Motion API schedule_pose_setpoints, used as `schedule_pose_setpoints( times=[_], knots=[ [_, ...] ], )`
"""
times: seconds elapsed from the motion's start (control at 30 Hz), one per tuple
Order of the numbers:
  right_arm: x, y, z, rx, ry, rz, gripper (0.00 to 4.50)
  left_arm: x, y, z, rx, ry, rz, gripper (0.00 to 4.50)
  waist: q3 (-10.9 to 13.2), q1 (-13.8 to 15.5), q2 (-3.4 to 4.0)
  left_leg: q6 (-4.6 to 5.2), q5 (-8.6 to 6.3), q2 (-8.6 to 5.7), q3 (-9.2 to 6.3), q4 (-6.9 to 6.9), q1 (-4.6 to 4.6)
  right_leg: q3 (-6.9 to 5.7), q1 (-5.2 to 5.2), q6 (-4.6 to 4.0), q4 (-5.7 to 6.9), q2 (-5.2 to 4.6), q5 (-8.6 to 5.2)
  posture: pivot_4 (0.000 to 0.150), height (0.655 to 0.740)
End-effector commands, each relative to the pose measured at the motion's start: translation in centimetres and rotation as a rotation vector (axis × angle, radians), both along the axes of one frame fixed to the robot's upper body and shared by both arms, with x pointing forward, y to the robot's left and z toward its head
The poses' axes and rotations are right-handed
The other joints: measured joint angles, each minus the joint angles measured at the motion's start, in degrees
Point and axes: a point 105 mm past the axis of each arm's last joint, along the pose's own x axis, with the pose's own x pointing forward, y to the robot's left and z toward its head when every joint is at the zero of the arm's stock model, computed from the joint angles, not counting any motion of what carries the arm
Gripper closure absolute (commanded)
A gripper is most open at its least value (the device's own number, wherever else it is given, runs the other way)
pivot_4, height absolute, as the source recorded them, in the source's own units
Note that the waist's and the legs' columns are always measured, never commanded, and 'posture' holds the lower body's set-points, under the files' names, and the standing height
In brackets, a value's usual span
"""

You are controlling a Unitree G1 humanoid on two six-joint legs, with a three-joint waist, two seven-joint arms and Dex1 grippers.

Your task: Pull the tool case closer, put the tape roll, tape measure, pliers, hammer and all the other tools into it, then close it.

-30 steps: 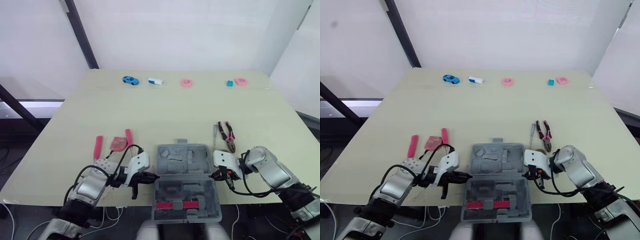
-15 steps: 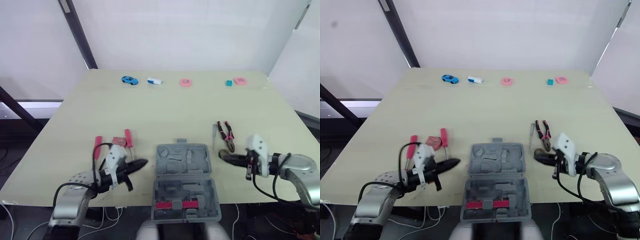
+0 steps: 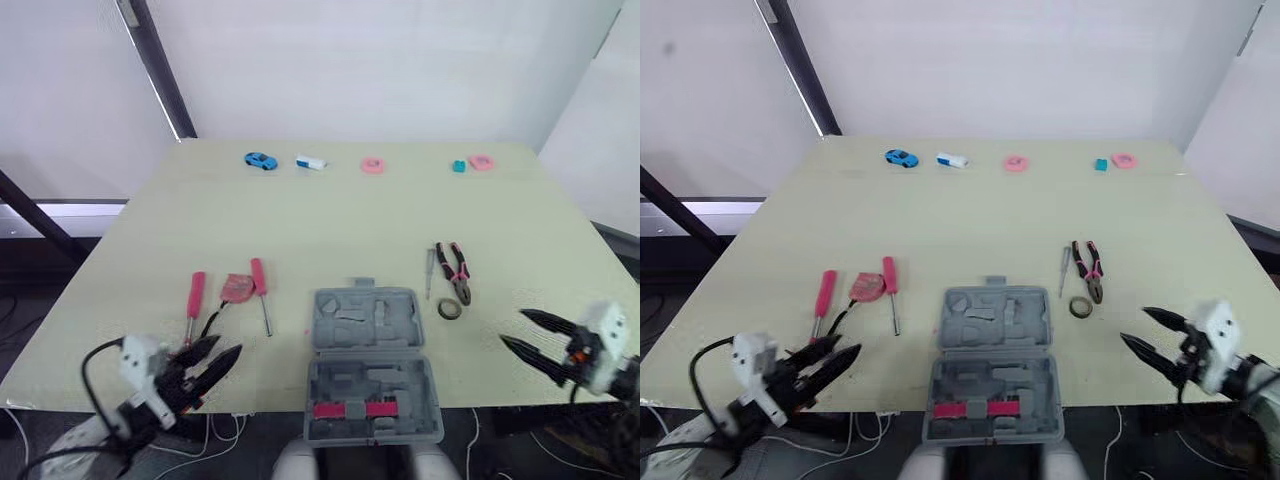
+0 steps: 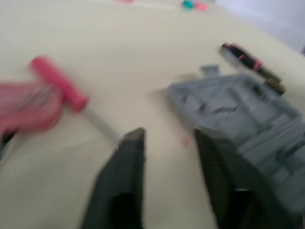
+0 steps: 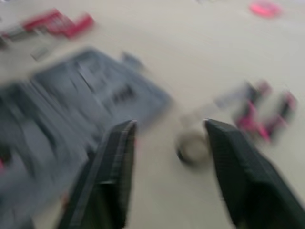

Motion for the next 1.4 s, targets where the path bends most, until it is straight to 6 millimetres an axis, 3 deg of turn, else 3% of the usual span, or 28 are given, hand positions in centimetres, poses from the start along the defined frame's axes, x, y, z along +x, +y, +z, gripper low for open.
schedule_pose_setpoints(
  times=[0.03,0.1,0.2,0.3,0.47,0.73,0.8,0.9,1.07,1.3,1.4],
  knots=[
    [-1.2,-1.5,1.2,-0.033,-0.048,-0.001,0.09,-1.2,1.4,0.5,0.009,-0.016,0.019,0.62,0.0,-0.2,-0.01,0.00,0.00,0.01,-0.05,0.02,0.04,-0.01,0.00,0.04,0.01,0.00,-0.02,0.150,0.7400],
    [-2.5,-2.9,0.9,-0.054,-0.012,-0.026,0.00,-2.8,3.1,-0.4,0.032,0.032,0.059,0.19,0.0,-0.2,0.00,-0.01,-0.01,0.04,-0.24,0.03,0.10,0.00,-0.05,0.04,0.03,-0.03,-0.02,0.150,0.7400],
    [-3.4,-4.4,0.6,-0.075,0.024,-0.050,0.00,-4.1,4.6,-1.2,0.054,0.073,0.092,0.19,0.0,-0.2,-0.02,-0.03,-0.03,0.02,-0.27,-0.06,0.08,-0.02,-0.10,-0.06,-0.05,-0.09,-0.09,0.150,0.7400],
    [-3.3,-5.0,0.6,-0.080,0.030,-0.055,0.00,-4.1,4.6,-1.2,0.039,0.068,0.100,0.19,0.0,0.0,-0.04,-0.04,-0.04,0.00,-0.28,-0.04,0.05,-0.05,-0.10,-0.06,-0.08,-0.16,-0.09,0.150,0.7400],
    [-2.5,-4.2,0.9,-0.098,0.025,-0.013,0.00,-3.3,3.6,-0.5,0.048,0.033,0.069,0.19,0.0,-0.1,-0.04,-0.21,-0.14,0.02,-0.33,-0.02,0.04,-0.08,-0.09,-0.05,-0.07,-0.20,-0.09,0.150,0.7400],
    [0.9,0.3,3.0,-0.314,0.070,0.137,0.00,0.8,-2.1,4.3,0.057,-0.076,-0.229,0.19,0.0,0.0,0.01,-0.04,-0.03,0.01,-0.33,0.00,0.03,-0.10,-0.08,-0.06,0.00,-0.16,-0.08,0.150,0.7400],
    [2.1,1.5,3.6,-0.385,0.085,0.179,0.00,1.5,-3.4,5.6,-0.010,-0.147,-0.306,0.19,0.0,-0.2,0.05,-0.02,-0.02,-0.01,-0.24,-0.03,0.00,-0.02,-0.08,-0.12,-0.01,-0.12,-0.04,0.150,0.7400],
    [3.3,3.3,4.3,-0.421,0.097,0.235,0.00,2.0,-4.0,5.5,0.036,-0.174,-0.380,0.19,0.0,-0.3,0.01,-0.02,-0.02,0.00,-0.22,-0.05,-0.02,-0.04,-0.09,-0.22,-0.03,-0.07,0.02,0.150,0.7400],
    [5.6,5.7,4.3,-0.644,0.135,0.318,0.00,0.4,-5.7,6.2,0.008,-0.193,-0.650,0.19,0.1,-0.2,0.02,-0.02,-0.02,0.02,-0.02,-0.11,-0.05,-0.10,-0.16,-0.34,-0.03,-0.02,-0.02,0.150,0.7400],
    [7.7,9.1,2.9,-0.788,0.204,0.406,0.00,0.0,-5.9,7.0,-0.021,-0.233,-0.731,0.19,0.1,-0.1,0.02,-0.02,-0.02,0.02,0.02,-0.11,-0.13,-0.10,-0.25,-0.39,-0.04,-0.10,0.01,0.150,0.7400],
    [8.6,10.0,2.4,-0.798,0.223,0.406,0.81,-0.3,-5.7,6.9,-0.026,-0.230,-0.735,0.00,0.1,-0.1,0.02,-0.01,-0.02,0.02,0.11,-0.10,-0.15,-0.10,-0.26,-0.39,-0.02,-0.09,0.02,0.150,0.7400]
  ],
)
